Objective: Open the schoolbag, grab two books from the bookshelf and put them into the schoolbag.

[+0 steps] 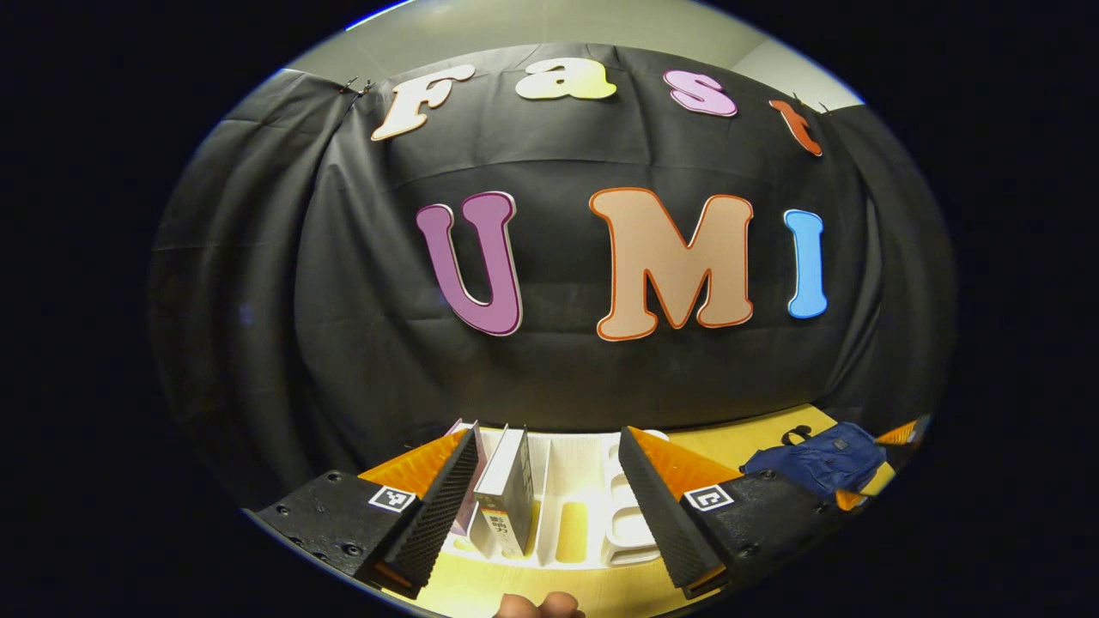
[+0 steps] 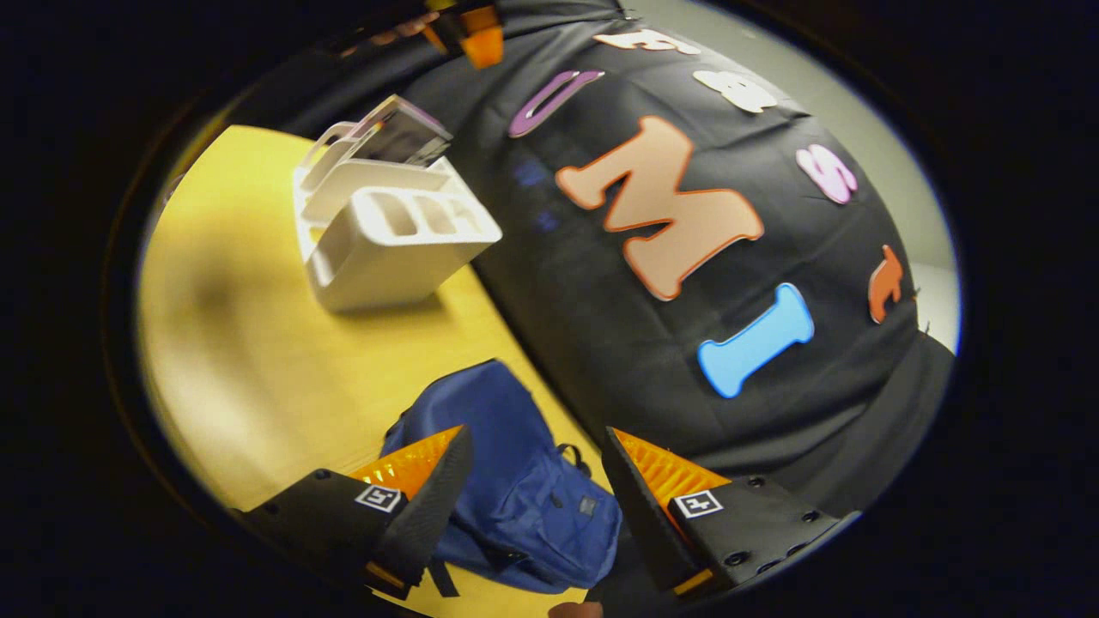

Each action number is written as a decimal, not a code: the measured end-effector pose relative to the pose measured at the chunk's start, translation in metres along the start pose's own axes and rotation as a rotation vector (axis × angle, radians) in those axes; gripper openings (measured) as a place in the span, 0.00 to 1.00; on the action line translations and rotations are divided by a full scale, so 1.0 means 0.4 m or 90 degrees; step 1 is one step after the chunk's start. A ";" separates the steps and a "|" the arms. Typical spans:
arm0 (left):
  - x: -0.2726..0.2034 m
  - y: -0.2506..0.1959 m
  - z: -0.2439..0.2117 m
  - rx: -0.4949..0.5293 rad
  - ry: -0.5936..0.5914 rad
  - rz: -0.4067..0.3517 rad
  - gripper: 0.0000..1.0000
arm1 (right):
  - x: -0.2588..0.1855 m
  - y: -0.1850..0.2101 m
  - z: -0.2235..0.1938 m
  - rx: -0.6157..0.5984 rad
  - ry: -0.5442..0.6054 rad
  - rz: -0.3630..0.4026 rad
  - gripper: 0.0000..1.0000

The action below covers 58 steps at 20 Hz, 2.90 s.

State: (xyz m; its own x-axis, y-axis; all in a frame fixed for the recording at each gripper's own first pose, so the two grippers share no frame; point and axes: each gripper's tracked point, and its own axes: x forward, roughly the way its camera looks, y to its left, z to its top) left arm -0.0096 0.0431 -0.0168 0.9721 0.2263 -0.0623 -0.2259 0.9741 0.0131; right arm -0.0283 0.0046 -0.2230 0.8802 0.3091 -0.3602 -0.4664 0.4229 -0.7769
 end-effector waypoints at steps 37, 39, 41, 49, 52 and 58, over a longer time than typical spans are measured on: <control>-0.046 0.035 -0.006 -0.004 0.003 0.030 0.97 | 0.218 0.269 -0.277 0.054 0.306 0.244 0.06; -0.043 0.040 -0.008 -0.003 0.004 0.031 0.97 | 0.214 0.257 -0.270 0.103 0.305 0.247 0.06; -0.042 0.042 -0.010 -0.002 0.006 0.033 0.98 | 0.207 0.235 -0.259 0.158 0.299 0.247 0.06; -0.017 0.023 -0.024 -0.006 0.016 0.021 0.98 | 0.193 0.092 -0.194 0.360 0.272 0.223 0.06; -0.004 0.011 -0.025 -0.007 0.017 0.011 0.97 | 0.184 0.029 -0.186 0.455 0.261 0.202 0.10; 0.019 -0.005 -0.025 -0.002 0.020 0.001 0.97 | 0.155 -0.101 -0.183 0.600 0.238 0.150 0.06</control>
State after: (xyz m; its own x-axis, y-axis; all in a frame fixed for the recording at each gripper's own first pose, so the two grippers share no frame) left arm -0.0024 0.0428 -0.0274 0.9693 0.2274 -0.0940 -0.2274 0.9737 0.0101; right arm 0.0518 -0.0556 -0.2516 0.6542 0.2544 -0.7122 -0.3678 0.9299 -0.0057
